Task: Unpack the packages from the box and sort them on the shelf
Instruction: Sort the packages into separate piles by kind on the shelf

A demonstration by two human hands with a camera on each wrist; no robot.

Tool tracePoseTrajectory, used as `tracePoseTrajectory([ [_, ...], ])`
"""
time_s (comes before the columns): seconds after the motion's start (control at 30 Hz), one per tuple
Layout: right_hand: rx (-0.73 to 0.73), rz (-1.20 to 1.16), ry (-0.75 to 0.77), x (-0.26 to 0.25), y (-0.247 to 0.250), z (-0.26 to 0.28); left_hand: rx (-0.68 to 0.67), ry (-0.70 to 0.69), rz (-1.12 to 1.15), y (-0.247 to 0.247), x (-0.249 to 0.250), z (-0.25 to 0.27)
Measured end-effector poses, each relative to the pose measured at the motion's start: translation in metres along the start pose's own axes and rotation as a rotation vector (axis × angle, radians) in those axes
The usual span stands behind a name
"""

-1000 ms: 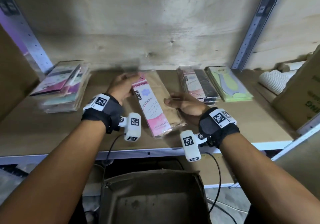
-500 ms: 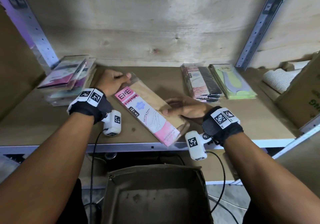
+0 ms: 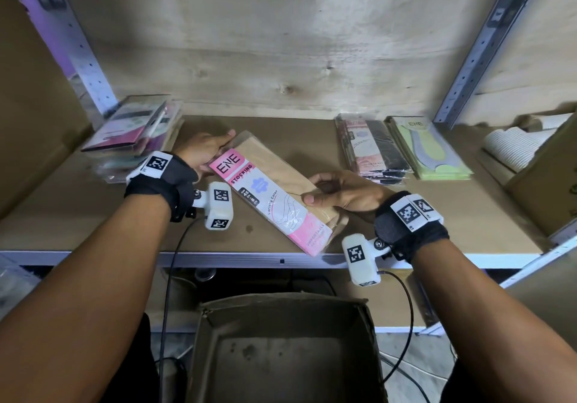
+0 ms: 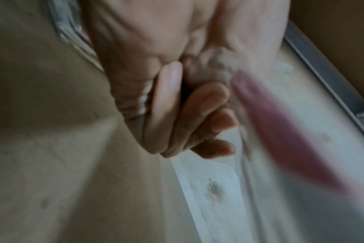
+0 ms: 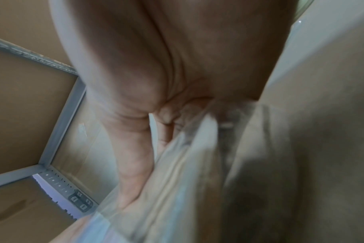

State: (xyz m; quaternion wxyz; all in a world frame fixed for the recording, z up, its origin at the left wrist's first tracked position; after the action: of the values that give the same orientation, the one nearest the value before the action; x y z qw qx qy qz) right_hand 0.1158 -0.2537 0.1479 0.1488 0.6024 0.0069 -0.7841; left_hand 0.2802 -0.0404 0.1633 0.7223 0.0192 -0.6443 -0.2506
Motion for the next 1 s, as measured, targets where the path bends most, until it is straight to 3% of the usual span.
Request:
tracePoseTrajectory([
  [0.23, 0.015, 0.014, 0.025, -0.008, 0.004, 0.003, -0.053, 0.092, -0.163, -0.007, -0.001, 0.006],
  [0.33, 0.038, 0.028, 0.012, -0.006, 0.007, 0.002, -0.026, 0.098, -0.037, -0.009, -0.005, 0.005],
  [0.43, 0.069, 0.051, 0.006, -0.003, 0.012, 0.002, 0.092, 0.043, 0.022, 0.002, -0.004, 0.002],
  [0.7, 0.172, -0.102, 0.054, -0.008, 0.023, 0.003, 0.171, 0.024, 0.423, 0.004, 0.003, 0.008],
  [0.87, 0.309, -0.256, 0.122, -0.016, 0.024, -0.001, -0.025, 0.156, 0.425, -0.040, 0.010, 0.029],
  [1.0, 0.389, -0.386, 0.121, -0.013, 0.019, -0.004, -0.273, 0.125, 0.279, -0.081, 0.012, 0.047],
])
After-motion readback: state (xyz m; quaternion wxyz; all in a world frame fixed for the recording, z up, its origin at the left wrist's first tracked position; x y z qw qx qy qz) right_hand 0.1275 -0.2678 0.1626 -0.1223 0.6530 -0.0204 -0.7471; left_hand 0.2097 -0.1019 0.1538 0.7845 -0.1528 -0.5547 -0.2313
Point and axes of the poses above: each hand's wrist, its own z-axis away from the middle knuckle, its own y-axis out of the back of the hand, x = y × z, the point moved 8 cm from there along -z, towards the middle knuckle, and after that the axes turned 1 degree about x, right-handed, at the moved point
